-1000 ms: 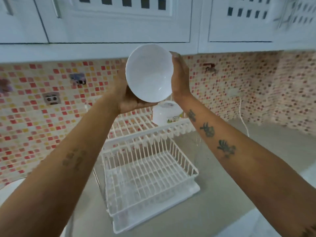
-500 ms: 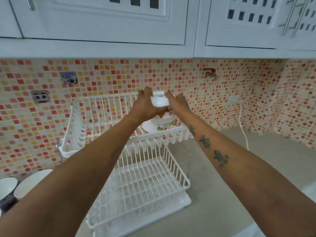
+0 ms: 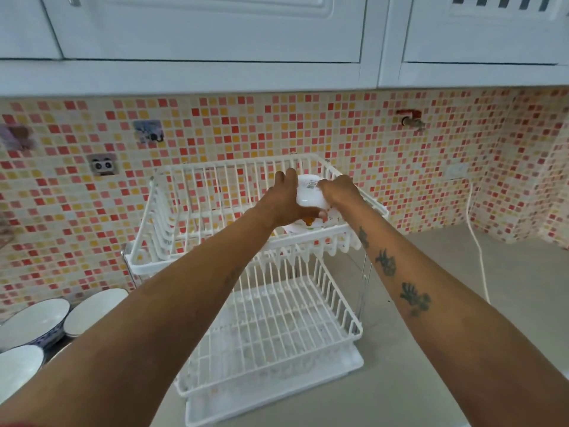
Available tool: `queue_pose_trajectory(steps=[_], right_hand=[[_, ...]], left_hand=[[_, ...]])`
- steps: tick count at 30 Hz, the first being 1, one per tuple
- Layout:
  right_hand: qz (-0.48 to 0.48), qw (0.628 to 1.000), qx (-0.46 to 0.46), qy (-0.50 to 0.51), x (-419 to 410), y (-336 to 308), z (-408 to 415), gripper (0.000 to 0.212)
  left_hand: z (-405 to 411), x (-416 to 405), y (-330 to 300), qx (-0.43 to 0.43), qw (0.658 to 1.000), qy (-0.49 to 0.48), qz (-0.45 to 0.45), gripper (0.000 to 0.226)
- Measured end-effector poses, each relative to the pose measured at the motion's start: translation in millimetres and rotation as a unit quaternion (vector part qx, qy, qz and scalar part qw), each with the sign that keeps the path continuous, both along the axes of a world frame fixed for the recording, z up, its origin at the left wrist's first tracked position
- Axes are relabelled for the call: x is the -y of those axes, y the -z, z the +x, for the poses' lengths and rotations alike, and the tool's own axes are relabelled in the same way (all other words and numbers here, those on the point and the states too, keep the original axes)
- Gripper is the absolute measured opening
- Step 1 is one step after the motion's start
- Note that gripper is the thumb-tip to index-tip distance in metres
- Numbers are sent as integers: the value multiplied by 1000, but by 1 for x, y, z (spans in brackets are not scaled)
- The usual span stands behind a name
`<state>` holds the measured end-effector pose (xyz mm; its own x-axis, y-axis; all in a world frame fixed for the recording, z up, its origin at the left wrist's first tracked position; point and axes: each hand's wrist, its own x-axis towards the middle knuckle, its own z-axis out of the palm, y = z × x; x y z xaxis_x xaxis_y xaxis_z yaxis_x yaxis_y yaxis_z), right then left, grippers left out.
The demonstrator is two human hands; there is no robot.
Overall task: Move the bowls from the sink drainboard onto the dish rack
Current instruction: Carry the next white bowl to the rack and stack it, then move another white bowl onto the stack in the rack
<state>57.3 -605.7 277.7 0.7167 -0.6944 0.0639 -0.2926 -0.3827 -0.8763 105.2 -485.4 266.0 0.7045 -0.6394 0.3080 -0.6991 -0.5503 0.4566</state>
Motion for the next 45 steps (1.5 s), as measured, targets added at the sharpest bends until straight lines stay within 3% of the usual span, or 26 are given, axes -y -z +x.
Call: queue_pose_trajectory(steps=[6,9,14,20,23,28,33,39,43,45], right_hand=[[-20,1000,1,15,3,2,-1,51],[-91,995,20,44,3,3,-3,48],[-231,956,178,33,-16,-3,-18,32],[-188,926,311,-102,-117,-32,4,30],[-133,906,353,-194,-188,-44,15,27],[-50,880,349,-318,-296,-30,37,26],[13,869,303,-392,-380,5,59,29],[107,892,165,-407,-440,74,107,35],[155,924,65,-342,-451,137,141,45],[158,940,14,-302,-448,171,154,34]], left_hand=[[-3,-1,1,-35,999,8,-16,87],[-4,-14,-2,-24,1000,20,3,86],[-7,-81,-21,22,999,15,-33,76],[9,-183,-47,77,979,-117,-148,44],[17,-229,-48,48,946,-205,-248,34],[24,-325,-21,37,908,-292,-297,21],[33,-425,8,-36,849,-398,-346,25],[42,-510,91,-169,796,-460,-356,50],[41,-526,178,-215,725,-525,-389,58],[46,-527,217,-294,653,-537,-447,64]])
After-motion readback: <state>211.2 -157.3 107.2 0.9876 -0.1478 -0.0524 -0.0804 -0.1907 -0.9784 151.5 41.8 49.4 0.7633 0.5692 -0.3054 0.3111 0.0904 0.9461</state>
